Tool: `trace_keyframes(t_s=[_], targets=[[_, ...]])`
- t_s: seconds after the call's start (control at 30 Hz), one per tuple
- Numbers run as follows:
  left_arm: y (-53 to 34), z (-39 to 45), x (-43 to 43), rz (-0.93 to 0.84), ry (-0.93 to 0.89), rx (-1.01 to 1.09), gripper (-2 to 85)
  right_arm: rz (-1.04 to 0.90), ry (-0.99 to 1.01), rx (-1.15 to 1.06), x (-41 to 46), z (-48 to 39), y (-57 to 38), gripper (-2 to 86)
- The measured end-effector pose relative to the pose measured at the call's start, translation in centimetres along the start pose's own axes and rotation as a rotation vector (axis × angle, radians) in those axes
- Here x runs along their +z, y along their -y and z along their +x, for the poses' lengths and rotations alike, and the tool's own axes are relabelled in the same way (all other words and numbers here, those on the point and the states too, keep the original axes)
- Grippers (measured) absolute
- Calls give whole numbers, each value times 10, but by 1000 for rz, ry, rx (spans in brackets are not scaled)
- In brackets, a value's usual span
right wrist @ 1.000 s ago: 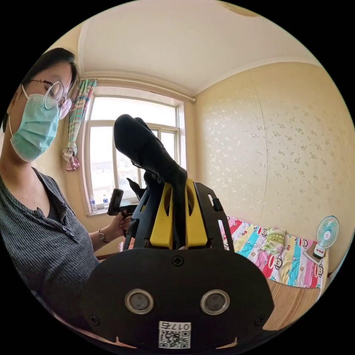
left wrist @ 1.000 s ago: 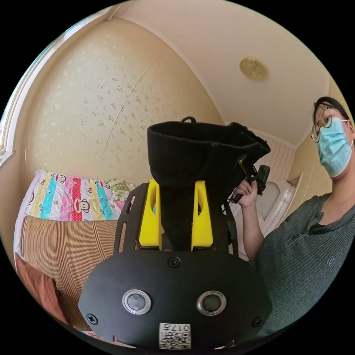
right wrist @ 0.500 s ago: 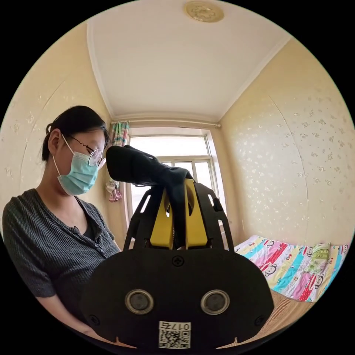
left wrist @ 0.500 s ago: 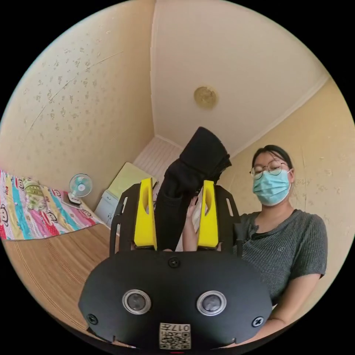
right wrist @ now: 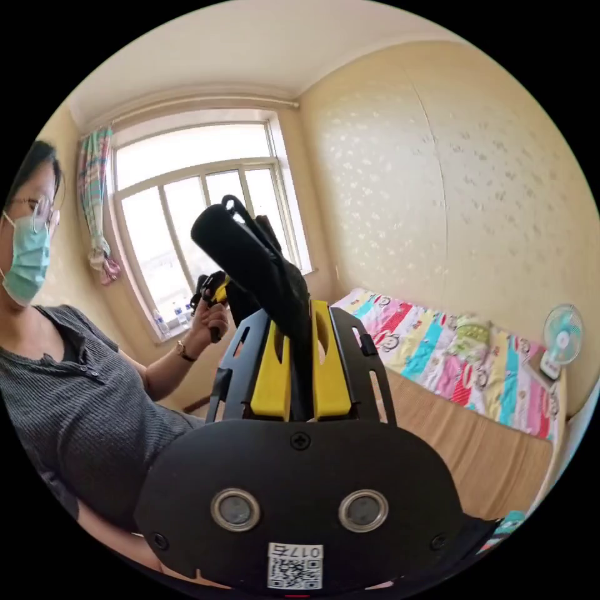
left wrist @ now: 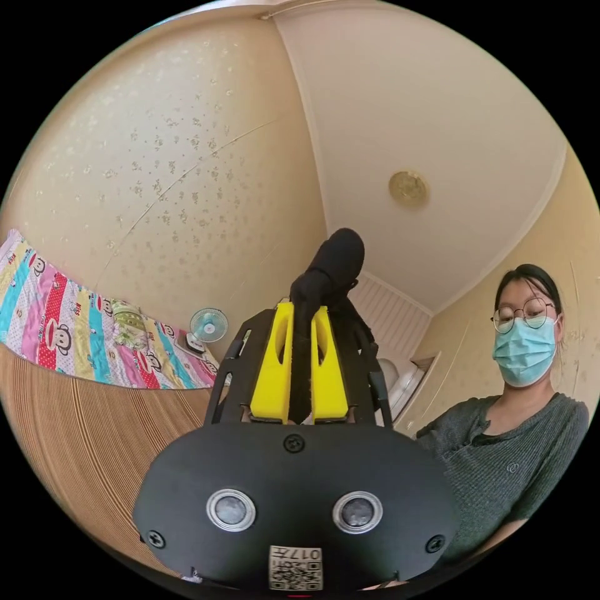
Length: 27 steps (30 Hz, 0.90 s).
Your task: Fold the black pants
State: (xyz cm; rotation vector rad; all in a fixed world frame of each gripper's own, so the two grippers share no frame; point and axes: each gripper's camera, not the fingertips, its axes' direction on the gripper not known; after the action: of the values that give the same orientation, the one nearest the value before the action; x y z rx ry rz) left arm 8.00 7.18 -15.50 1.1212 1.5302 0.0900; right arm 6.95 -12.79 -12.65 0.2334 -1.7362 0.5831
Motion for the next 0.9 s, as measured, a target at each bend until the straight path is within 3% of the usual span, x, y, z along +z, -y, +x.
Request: trace_keyframes(t_s=[0.07,0.13,0.33,0.6,0.77,0.9], targets=[[-4,-2,-2,-1,-3,-22,46,51,142,170,10,37,-32,51],[-3,2,-5,-14,16,-19,45,41,143,221,17,46,-51,49],[10,28,-14,-37,19,24,45,-8,103,206,18,30,-56,53],[77,104,-39,8,-53,193,48,198,22,-129,-68,-70,64,34],[127,170,-43,13,-59,337,51,296,-145,-365,-134,-143,152,27],[173,223,-34,-44,-74,535,54,340,-161,-365,-176,-156,210,26]])
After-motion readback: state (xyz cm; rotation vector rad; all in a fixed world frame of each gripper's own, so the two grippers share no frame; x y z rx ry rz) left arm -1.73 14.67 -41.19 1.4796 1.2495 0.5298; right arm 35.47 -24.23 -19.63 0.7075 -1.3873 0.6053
